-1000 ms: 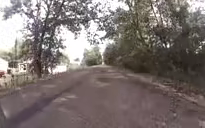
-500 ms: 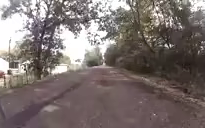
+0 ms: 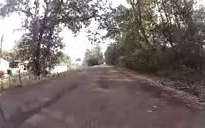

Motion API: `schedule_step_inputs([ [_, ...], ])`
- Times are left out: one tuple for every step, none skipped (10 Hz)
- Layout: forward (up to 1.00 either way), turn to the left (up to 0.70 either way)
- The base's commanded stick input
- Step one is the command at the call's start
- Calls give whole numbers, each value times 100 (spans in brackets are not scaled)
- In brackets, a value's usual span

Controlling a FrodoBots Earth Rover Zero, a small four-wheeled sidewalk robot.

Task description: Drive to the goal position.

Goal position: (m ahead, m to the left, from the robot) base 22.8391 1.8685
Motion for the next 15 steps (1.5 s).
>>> schedule_step_inputs([
  [70, 0],
  [70, 0],
  [70, 0],
  [70, 0],
  [70, 0],
  [70, 0],
  [70, 0],
  [70, 0],
  [70, 0],
  [70, 0],
  [70, 0],
  [70, 0],
  [70, 0],
  [70, 0],
  [70, 0],
])
